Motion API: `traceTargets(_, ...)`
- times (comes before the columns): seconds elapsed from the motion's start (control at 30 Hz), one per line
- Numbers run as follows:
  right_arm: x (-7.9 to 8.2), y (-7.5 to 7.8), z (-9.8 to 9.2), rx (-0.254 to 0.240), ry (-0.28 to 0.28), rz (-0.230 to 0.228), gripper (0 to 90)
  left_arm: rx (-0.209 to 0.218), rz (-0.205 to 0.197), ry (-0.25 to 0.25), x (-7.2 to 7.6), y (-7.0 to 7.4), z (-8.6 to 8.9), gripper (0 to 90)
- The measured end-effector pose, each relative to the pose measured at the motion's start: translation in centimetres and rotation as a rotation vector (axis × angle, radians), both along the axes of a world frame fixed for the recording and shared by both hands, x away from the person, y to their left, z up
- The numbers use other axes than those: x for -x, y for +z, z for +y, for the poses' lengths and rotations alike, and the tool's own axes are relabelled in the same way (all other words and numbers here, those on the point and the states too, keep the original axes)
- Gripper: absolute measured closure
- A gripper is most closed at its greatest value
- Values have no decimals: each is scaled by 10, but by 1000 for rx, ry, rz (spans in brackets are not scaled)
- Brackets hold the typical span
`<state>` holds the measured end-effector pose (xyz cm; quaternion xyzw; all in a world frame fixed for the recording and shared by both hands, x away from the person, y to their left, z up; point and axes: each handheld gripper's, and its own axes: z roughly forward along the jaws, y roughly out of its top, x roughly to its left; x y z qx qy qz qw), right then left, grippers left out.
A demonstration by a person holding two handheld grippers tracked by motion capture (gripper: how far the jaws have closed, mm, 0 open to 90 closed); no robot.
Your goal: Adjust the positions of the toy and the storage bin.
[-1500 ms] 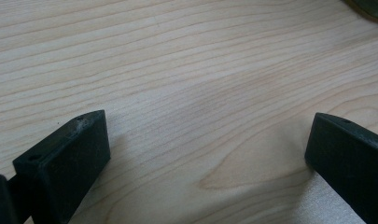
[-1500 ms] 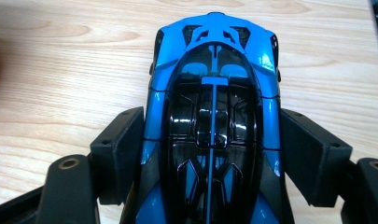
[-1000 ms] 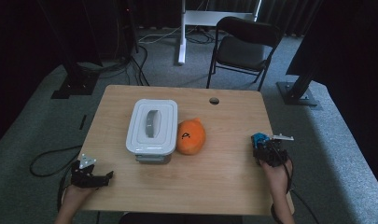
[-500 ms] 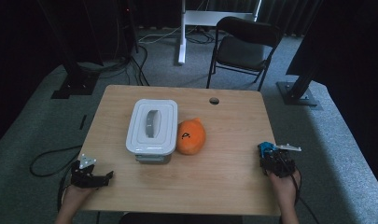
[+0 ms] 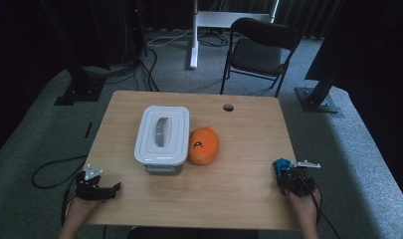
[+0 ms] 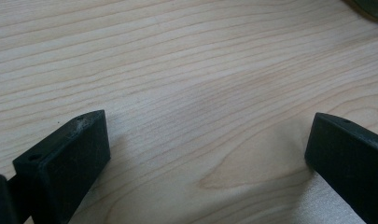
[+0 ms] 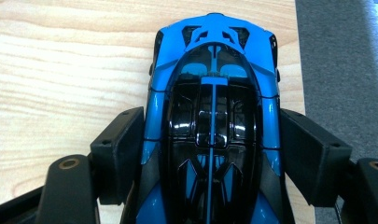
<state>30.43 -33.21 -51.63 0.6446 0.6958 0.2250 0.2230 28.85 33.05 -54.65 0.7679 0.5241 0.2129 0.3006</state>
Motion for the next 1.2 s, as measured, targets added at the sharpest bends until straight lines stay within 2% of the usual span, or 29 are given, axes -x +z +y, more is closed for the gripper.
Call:
traceTargets(0.37,2,-10,-2,-23,25,17,260,0,0,2,0,0,0,4)
traceTargets(0.47,4,-12,-8,-72,31,15,257,0,0,2,0,0,0,4)
traceTargets(0.93,3,-4,-11,-74,51,15,209,0,0,2,0,0,0,4)
traceTargets(1.2,4,11,-15,-100,42,-45,200,0,0,2,0,0,0,4)
